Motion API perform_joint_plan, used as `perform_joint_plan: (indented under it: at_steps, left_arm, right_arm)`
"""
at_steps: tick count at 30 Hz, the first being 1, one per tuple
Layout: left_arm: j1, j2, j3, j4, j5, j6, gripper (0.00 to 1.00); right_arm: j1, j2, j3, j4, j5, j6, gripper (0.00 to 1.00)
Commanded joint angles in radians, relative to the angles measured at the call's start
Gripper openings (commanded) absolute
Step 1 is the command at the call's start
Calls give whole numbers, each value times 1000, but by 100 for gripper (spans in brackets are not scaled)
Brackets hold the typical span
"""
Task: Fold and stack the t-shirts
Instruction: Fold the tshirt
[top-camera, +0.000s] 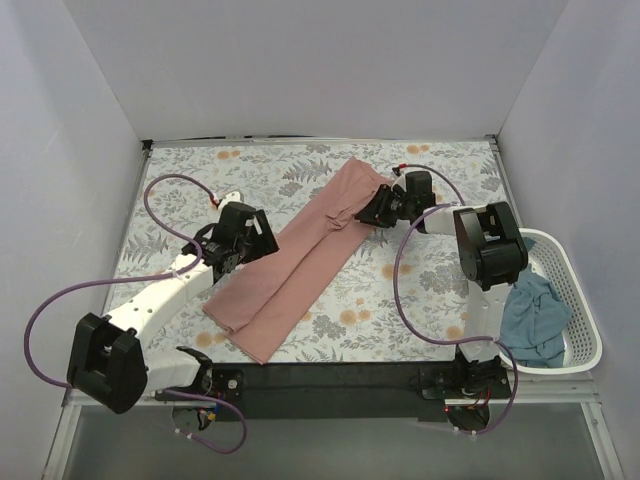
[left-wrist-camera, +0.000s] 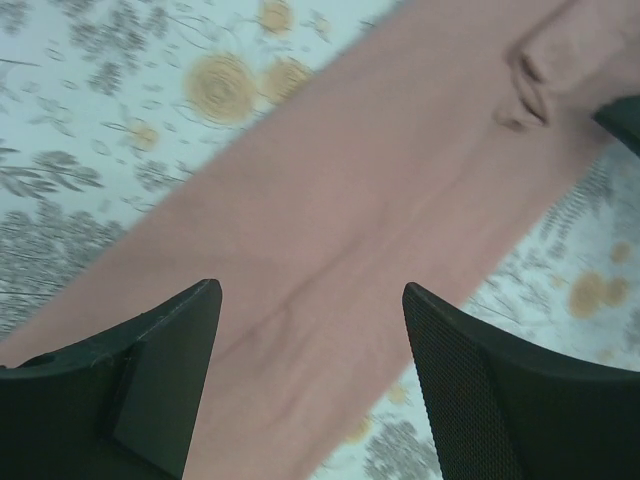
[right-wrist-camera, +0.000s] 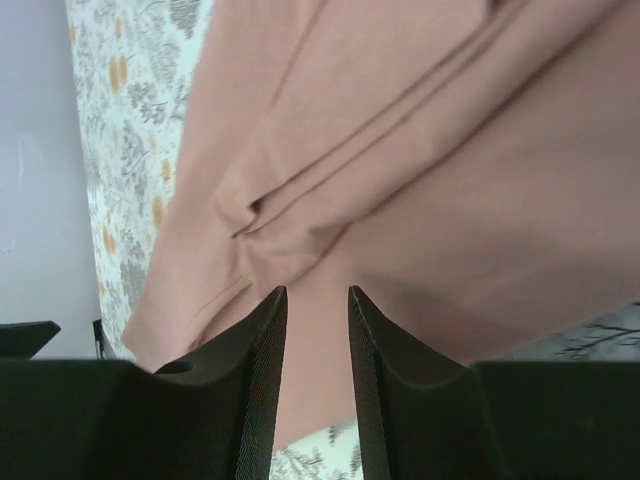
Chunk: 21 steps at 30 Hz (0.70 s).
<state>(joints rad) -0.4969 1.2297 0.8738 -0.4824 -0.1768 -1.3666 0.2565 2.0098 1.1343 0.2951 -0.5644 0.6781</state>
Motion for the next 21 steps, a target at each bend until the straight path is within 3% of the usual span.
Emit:
perform_joint_plan:
  at_steps: [1, 9, 17, 21]
  left_arm:
    - [49, 2, -56, 105, -139, 141, 73]
    - [60, 53, -144, 220, -165, 192, 73]
    - [61, 102, -128, 222, -35, 182, 73]
    - [60, 106, -127, 222, -1, 184, 73]
  right_arm:
    - [-28, 61, 8, 68, 17, 21, 38]
    - [-118, 184, 117, -48, -2, -63, 35]
    - [-200, 365, 653, -456, 133, -330, 35]
    - [-197, 289, 691, -544, 155, -385, 36]
